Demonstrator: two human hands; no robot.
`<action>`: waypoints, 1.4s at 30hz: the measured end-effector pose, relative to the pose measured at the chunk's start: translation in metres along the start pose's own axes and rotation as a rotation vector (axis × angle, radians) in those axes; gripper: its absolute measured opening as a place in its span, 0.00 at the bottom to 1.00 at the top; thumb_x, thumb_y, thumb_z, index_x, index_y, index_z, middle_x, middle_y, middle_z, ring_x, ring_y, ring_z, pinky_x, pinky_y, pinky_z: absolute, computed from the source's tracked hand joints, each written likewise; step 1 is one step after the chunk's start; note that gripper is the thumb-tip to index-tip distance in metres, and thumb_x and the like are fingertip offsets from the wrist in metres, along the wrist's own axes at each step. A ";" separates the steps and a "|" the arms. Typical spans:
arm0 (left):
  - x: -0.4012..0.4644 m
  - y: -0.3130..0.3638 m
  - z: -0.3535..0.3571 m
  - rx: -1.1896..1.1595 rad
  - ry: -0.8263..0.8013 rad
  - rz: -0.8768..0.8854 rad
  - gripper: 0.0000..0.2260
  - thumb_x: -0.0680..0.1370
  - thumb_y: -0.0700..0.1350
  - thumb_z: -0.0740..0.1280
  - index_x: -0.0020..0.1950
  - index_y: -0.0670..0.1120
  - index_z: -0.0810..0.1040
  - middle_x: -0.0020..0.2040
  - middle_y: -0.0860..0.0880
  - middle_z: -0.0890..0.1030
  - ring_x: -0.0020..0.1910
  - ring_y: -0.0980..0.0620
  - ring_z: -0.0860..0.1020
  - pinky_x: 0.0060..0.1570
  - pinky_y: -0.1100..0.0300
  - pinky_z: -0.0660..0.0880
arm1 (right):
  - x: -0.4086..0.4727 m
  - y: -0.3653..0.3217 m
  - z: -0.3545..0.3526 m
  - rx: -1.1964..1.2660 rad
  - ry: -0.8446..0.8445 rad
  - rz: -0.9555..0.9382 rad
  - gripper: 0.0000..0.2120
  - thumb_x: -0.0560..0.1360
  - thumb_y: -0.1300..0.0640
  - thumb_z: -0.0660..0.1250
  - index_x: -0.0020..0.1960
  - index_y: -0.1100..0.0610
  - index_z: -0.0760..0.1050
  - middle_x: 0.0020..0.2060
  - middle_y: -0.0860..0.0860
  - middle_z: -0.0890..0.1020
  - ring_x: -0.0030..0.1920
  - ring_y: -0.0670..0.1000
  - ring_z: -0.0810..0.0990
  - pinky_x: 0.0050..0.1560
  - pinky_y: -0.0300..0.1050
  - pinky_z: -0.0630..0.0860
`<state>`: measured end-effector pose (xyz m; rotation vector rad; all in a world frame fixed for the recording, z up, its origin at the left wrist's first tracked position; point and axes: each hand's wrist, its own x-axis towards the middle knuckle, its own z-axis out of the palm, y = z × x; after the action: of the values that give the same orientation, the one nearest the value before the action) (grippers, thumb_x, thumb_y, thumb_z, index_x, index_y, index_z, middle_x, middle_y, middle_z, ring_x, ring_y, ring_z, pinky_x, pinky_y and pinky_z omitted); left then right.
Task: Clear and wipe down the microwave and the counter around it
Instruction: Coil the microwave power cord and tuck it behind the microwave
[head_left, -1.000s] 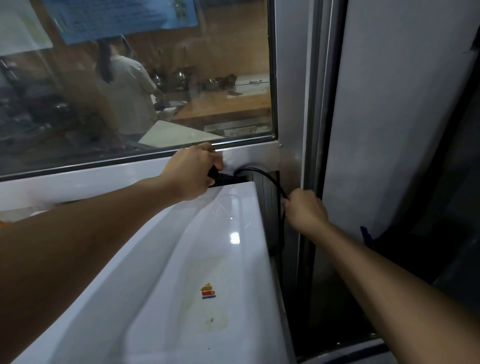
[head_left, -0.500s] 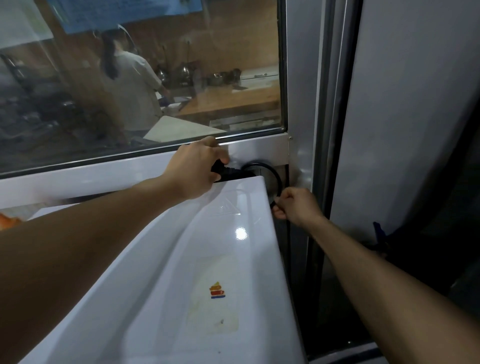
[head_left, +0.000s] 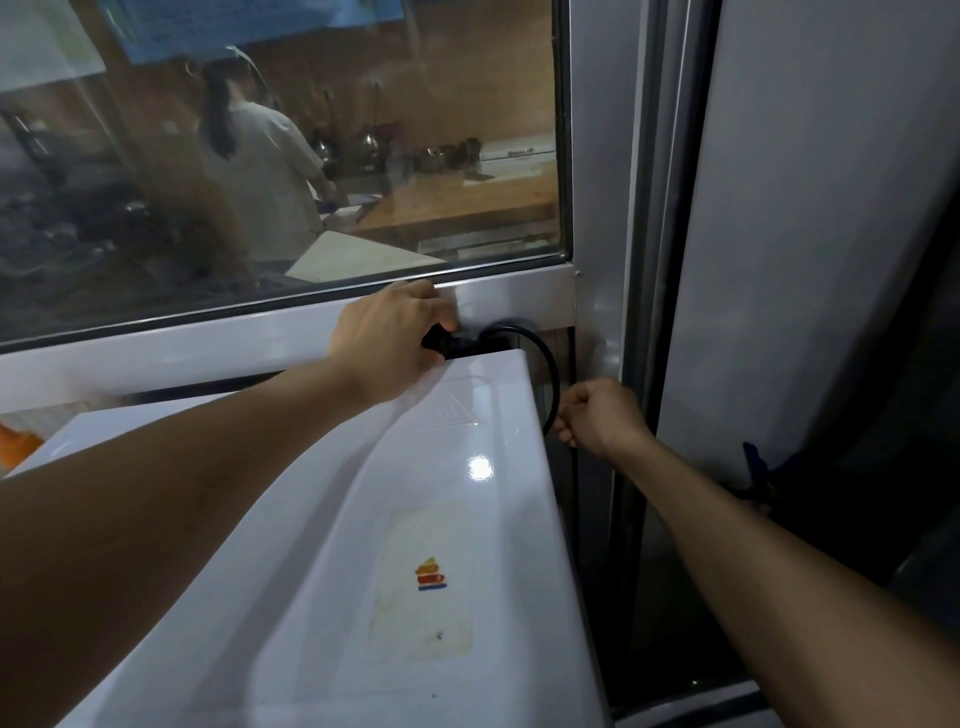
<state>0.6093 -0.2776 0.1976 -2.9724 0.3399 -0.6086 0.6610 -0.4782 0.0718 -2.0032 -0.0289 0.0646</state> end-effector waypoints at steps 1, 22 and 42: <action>0.000 0.000 0.000 -0.007 0.016 0.000 0.13 0.71 0.43 0.68 0.55 0.50 0.79 0.52 0.51 0.77 0.52 0.45 0.76 0.43 0.52 0.75 | 0.001 0.000 0.000 0.032 0.006 0.009 0.16 0.76 0.69 0.59 0.32 0.59 0.74 0.34 0.56 0.79 0.28 0.47 0.77 0.27 0.32 0.75; 0.005 0.008 -0.002 -0.134 0.034 -0.058 0.06 0.66 0.36 0.70 0.41 0.44 0.77 0.41 0.47 0.78 0.41 0.43 0.75 0.41 0.52 0.72 | 0.003 0.001 0.001 0.070 -0.045 0.060 0.16 0.73 0.73 0.59 0.35 0.56 0.74 0.44 0.59 0.81 0.47 0.57 0.80 0.45 0.45 0.78; 0.001 0.003 -0.009 -0.322 0.001 -0.188 0.05 0.67 0.41 0.76 0.40 0.45 0.82 0.40 0.47 0.83 0.43 0.47 0.79 0.47 0.50 0.77 | 0.011 0.015 0.001 0.096 -0.109 0.047 0.11 0.75 0.65 0.63 0.56 0.58 0.77 0.55 0.57 0.80 0.50 0.53 0.77 0.49 0.46 0.74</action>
<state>0.6063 -0.2807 0.2057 -3.3414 0.1719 -0.6271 0.6714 -0.4832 0.0570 -1.9029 -0.0472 0.2017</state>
